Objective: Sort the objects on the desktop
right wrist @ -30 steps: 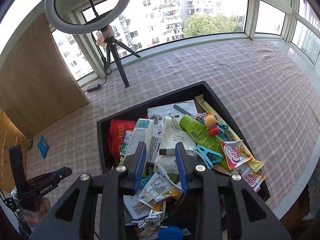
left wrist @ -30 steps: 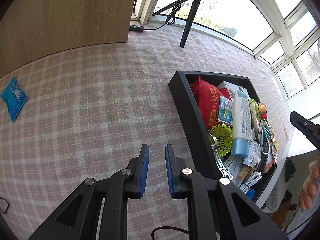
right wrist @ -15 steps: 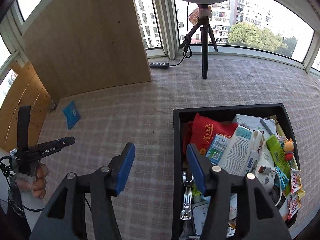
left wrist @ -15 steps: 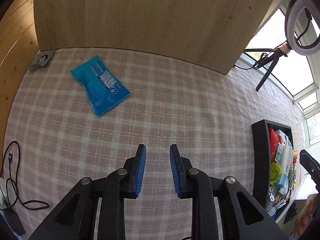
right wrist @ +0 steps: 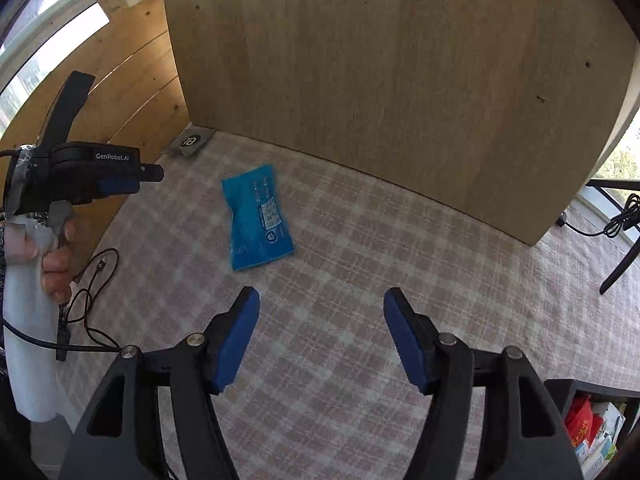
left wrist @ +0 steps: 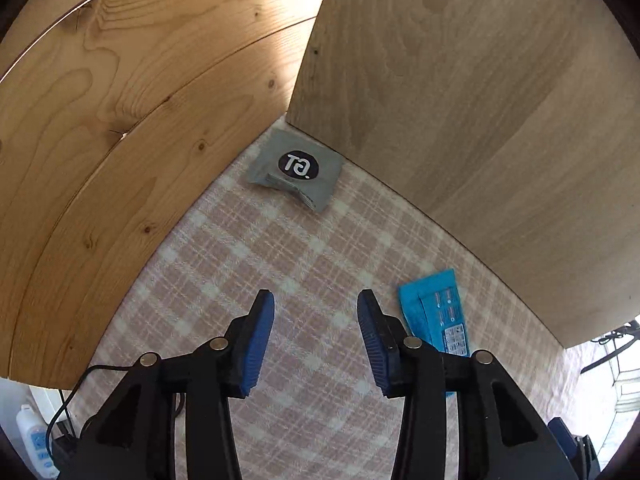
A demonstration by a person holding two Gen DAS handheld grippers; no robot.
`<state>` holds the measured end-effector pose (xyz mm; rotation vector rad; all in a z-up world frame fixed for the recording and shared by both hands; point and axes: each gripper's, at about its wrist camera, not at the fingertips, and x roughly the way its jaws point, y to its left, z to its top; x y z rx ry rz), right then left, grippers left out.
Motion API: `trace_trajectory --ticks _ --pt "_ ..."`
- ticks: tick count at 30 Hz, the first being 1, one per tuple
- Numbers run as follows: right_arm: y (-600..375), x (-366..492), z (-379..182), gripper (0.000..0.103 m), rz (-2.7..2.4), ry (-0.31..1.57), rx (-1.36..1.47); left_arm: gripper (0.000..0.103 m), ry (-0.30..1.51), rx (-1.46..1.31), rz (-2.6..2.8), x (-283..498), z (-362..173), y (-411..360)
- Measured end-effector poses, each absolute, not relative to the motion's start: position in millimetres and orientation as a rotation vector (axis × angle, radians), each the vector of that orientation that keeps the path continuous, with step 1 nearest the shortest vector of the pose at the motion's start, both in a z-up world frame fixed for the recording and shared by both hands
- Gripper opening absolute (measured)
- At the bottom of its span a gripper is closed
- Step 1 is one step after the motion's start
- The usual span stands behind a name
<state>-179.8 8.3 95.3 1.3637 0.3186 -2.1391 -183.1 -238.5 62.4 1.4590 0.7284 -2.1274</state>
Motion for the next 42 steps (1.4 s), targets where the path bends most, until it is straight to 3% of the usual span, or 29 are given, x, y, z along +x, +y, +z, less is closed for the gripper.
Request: trace_trajectory --ticks 13,26,33,36,38,42 --pt "-81 -219 39 0.065 -2.029 0.426 1.383 0.042 0.982 1.32 -1.92 -220 23 -291" --pt "-114 -237 12 0.066 -1.996 0.549 1.399 0.041 0.906 1.31 -1.916 -243 1 -287" --pt "-121 -242 10 0.069 -1.969 0.573 1.426 0.022 0.826 1.323 -1.931 -239 -1 -278" --pt "-122 -241 11 0.062 -1.95 0.598 1.439 0.015 0.82 1.34 -1.949 -235 -2 -276" --pt "-121 -239 14 0.047 -1.944 0.597 1.453 0.014 0.817 1.349 -1.959 -230 -2 -274" --pt "-119 -236 16 0.036 -1.949 0.588 1.469 0.013 0.789 1.374 -1.982 -219 -3 -262"
